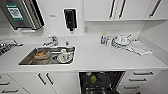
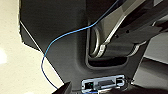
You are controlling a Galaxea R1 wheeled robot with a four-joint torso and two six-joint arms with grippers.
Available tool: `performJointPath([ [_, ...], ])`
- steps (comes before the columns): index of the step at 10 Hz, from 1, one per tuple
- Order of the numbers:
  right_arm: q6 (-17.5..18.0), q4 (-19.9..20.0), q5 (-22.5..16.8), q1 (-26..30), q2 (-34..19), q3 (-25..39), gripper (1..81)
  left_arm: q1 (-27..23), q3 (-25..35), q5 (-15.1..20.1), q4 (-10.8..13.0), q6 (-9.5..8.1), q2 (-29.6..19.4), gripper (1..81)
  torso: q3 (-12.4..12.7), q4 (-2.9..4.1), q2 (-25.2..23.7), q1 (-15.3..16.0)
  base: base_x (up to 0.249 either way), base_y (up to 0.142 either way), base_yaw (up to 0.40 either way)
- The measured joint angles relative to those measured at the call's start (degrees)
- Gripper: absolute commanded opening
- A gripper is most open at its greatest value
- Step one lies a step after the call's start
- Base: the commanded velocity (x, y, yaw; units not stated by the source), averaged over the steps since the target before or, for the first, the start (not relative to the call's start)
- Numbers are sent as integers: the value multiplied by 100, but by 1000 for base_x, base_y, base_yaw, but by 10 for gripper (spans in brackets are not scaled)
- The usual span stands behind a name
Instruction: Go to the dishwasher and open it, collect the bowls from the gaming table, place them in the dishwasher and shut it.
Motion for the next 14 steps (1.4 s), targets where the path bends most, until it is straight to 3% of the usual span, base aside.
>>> performJointPath([
  [6, -834, 23, 168, -567, 1401, -1686, 811, 2, 0, 2, 0, 0, 0, 811, 5, 0, -2, 0, 0, 0, 0],
  [8, -883, 91, 143, -630, 1682, -2153, 811, 5, 0, 7, 0, 0, 0, 811, 7, 0, -155, 89, 0, 0, 0],
  [9, -814, 238, -44, -663, 1734, -2243, 811, 5, 0, 7, 0, 0, -1, 811, 9, 0, -341, 199, 0, 0, 0],
  [11, -602, 968, -389, -661, 1729, -2345, 811, 0, 0, 5, 2, 0, -1, 811, 9, 0, -599, 328, 0, 0, 0],
  [13, -563, 1641, -286, -606, 1744, -2353, 811, 38, 0, 22, 2, 0, -6, 811, 11, 0, -660, 360, 0, 0, 0],
  [14, -563, 1710, -155, -503, 1748, -2299, 811, 33, 0, 16, 2, 0, -17, 811, 13, 0, -653, 354, 0, 0, 0],
])
